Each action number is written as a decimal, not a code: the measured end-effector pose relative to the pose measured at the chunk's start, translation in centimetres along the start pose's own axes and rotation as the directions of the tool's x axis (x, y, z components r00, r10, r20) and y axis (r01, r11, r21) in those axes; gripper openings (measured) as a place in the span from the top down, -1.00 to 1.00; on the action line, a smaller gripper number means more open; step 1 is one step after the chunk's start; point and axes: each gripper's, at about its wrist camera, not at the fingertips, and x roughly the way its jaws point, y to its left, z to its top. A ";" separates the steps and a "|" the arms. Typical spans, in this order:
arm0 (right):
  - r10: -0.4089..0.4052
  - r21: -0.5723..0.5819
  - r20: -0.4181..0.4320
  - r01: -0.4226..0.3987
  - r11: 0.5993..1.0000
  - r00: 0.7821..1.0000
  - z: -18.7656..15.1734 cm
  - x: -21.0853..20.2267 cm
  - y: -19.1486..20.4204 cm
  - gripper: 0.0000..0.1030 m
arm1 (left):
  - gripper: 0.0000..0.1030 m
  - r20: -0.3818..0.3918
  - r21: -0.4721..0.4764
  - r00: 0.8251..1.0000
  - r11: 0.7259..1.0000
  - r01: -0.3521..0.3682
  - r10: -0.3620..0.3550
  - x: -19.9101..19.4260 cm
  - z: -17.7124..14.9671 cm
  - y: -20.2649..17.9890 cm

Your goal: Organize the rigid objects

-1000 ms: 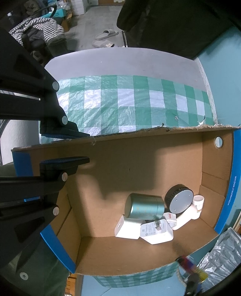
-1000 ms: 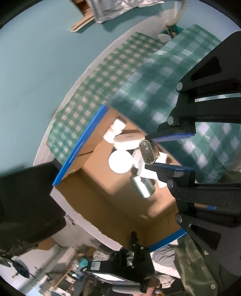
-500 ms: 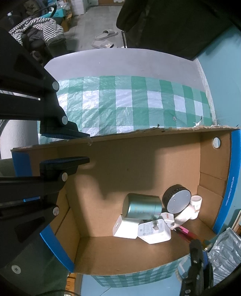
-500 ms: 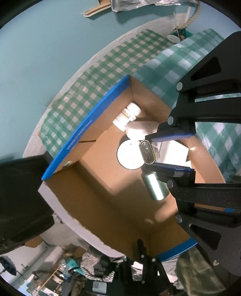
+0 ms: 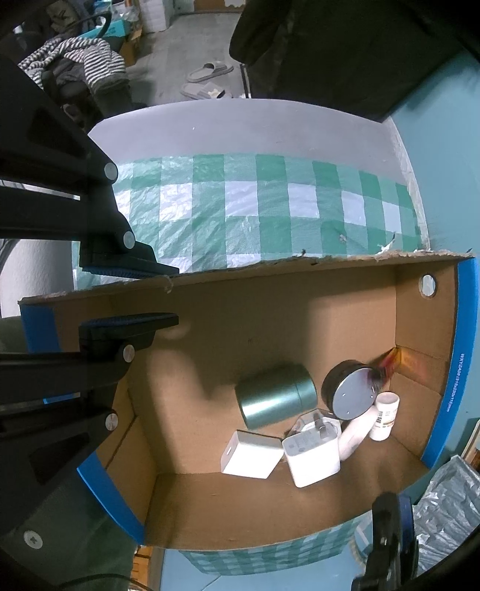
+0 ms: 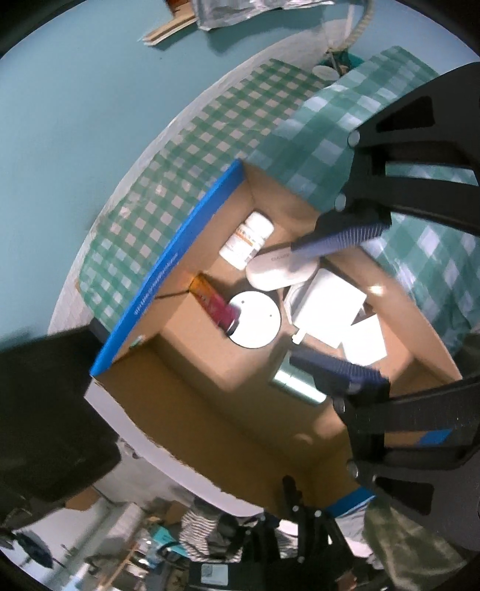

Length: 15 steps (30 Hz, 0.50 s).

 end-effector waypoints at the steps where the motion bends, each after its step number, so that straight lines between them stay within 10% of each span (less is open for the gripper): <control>1: -0.002 0.012 0.010 0.002 1.000 1.000 -0.1 -0.5 -0.2 -0.15 | 0.66 0.003 0.000 1.000 1.000 -0.003 0.003 -0.2 0.1 0.0; 15: -0.057 0.265 0.185 0.006 0.964 0.981 -3.5 -9.0 -3.6 -0.33 | 0.00 0.162 -0.059 0.981 0.993 -0.099 0.107 -7.0 2.2 -0.1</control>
